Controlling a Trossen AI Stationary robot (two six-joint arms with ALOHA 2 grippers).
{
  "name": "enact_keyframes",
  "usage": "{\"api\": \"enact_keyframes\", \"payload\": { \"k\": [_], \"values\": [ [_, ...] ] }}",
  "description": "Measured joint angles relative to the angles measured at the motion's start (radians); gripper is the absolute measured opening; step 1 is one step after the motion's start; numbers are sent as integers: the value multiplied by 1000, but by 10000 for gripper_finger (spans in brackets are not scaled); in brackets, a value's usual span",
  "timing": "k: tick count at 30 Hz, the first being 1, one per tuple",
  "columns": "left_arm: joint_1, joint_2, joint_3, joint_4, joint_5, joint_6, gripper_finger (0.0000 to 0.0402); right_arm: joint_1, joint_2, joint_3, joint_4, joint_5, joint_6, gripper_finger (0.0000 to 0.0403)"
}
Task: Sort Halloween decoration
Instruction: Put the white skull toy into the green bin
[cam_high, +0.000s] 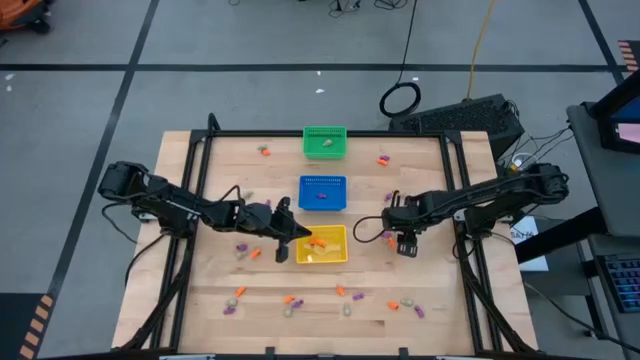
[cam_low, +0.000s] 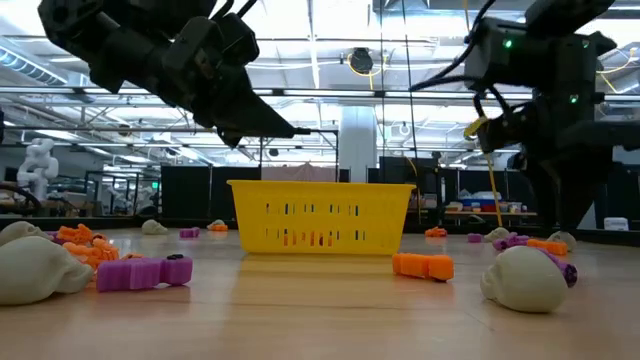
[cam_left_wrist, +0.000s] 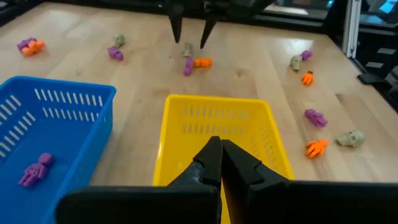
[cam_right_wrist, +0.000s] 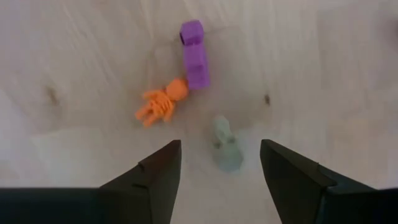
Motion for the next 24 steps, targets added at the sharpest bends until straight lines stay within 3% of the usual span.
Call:
{"api": "enact_keyframes", "payload": {
  "k": [11, 20, 24],
  "values": [
    [16, 0, 0, 3, -36, 27, 8, 0, 139, 6, 27, -22, -2, 144],
    [21, 0, -29, 31, -37, 34, 8, 0, 101, 2, 29, -23, 12, 39],
    [25, 0, -107, 154, -37, 29, 8, 0, 60, 8, 23, -24, 30, 35]
  ]
}}
